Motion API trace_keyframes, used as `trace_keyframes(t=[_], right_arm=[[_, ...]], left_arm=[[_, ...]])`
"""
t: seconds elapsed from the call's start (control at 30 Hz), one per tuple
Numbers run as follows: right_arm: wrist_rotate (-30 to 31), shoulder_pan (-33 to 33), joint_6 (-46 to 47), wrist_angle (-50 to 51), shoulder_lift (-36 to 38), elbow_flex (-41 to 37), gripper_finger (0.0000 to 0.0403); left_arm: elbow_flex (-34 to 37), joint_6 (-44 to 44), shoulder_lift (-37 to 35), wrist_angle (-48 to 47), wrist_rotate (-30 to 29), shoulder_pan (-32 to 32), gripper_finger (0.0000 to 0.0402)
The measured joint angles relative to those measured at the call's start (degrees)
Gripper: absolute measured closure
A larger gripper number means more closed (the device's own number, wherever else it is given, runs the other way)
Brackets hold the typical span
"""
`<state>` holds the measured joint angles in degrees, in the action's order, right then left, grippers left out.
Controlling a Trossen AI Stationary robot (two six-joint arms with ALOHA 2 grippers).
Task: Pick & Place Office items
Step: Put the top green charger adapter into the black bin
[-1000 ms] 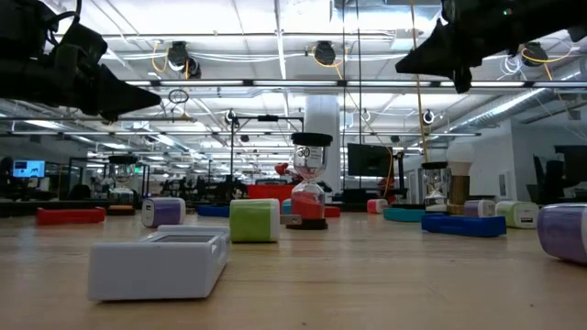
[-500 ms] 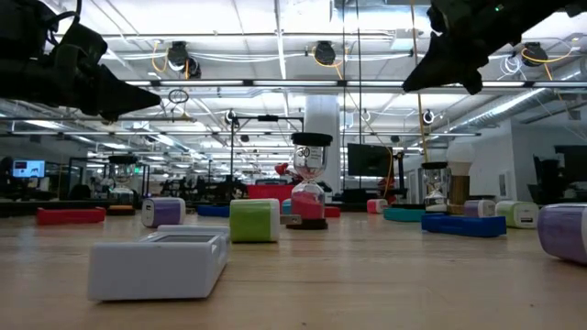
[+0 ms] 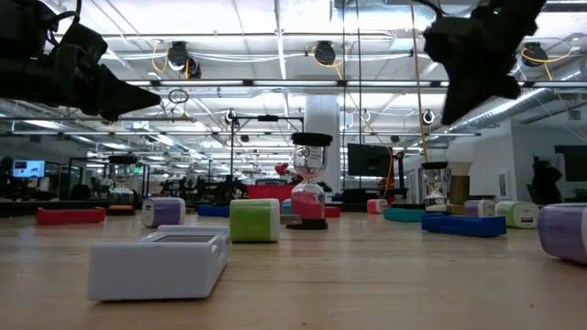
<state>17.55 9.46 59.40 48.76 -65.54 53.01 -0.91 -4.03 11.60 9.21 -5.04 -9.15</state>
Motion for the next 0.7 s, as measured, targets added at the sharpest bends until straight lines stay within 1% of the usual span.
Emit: trace_keyframes(t=[0.17,0.23,0.33,0.43,0.53,0.7], right_arm=[[-5.56,0.89,14.48,9.27,-3.31,0.02,0.0371],[-6.24,0.91,18.81,11.35,-4.49,0.02,0.0356],[-7.74,0.89,21.47,11.39,-6.35,0.02,0.0326],[-10.17,0.37,23.89,10.54,-8.51,0.02,0.0291],[-11.21,-0.37,26.74,10.64,-10.66,0.02,0.0254],[-12.82,-2.85,27.41,10.48,-14.24,0.02,0.0209]], left_arm=[[0.00,0.02,0.00,0.02,-0.02,0.02,0.0360],[0.00,0.02,0.00,0.00,0.00,0.00,0.0360],[0.00,0.02,0.00,0.00,-0.01,0.02,0.0360],[0.00,0.02,0.00,0.00,-0.01,0.01,0.0360],[0.00,0.02,0.00,0.00,-0.01,0.00,0.0360],[0.02,0.02,0.00,0.00,-0.02,0.00,0.0360]])
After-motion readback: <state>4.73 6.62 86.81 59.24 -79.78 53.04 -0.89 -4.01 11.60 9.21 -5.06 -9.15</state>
